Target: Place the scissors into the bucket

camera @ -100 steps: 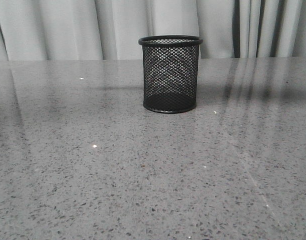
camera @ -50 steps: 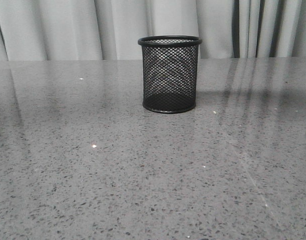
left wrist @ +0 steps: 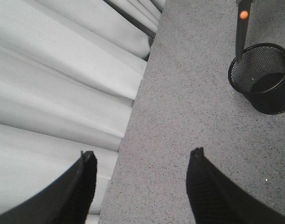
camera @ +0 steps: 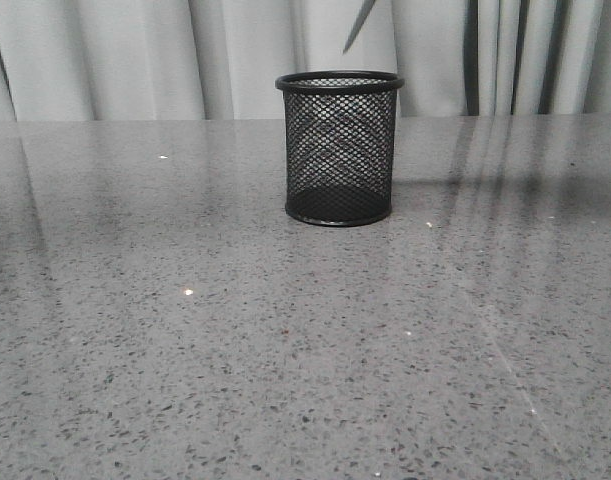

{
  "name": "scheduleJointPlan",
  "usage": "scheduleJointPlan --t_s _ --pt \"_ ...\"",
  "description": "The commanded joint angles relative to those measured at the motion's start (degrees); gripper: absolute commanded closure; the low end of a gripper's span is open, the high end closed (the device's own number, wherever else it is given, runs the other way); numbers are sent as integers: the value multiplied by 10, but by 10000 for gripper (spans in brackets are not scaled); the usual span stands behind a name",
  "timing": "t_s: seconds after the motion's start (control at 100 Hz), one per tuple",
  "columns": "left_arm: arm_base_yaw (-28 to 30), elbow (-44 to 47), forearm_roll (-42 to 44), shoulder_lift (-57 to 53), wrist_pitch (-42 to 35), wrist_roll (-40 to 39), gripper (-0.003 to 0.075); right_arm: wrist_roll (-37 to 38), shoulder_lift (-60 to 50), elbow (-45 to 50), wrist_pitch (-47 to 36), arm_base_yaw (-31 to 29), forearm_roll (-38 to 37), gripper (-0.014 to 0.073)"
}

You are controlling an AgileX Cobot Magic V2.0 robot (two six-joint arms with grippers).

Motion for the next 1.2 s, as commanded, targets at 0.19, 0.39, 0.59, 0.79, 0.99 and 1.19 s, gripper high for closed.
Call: scheduleJointPlan --t_s 0.19,0.39,0.59,0.79,0.99,1.19 --pt "1 -16 -30 -15 -37 -7 331 2 34 -15 14 1 2 666" --pt "1 -16 -30 -15 -40 -7 331 2 60 -15 14 1 2 667" --pt "1 -16 -30 -12 -40 -7 331 2 74 -15 14 1 9 666" --pt "1 -16 -30 -12 -41 -7 331 1 76 -15 14 1 14 644" --pt "1 -16 -30 -12 -41 -7 331 1 76 -15 14 1 19 447" --pt "1 -16 -30 -12 -41 -7 331 1 67 -17 14 -1 20 398"
